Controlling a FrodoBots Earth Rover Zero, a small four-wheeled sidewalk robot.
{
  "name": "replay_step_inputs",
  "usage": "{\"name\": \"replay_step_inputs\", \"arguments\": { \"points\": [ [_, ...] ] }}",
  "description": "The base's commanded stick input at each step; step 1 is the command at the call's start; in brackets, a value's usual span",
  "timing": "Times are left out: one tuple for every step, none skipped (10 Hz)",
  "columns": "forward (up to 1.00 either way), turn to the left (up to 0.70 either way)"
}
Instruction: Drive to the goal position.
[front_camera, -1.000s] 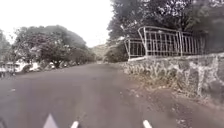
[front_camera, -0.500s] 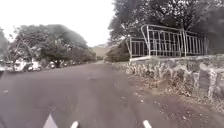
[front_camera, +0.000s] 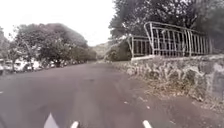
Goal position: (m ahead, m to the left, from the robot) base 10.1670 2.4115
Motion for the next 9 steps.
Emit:
{"name": "replay_step_inputs", "arguments": {
  "points": [
    [0.5, 0.0],
    [0.5, 0.0],
    [0.5, 0.0],
    [0.5, 0.0],
    [0.5, 0.0],
    [0.5, 0.0],
    [0.5, 0.0],
    [0.5, 0.0],
    [0.5, 0.0]
  ]
}}
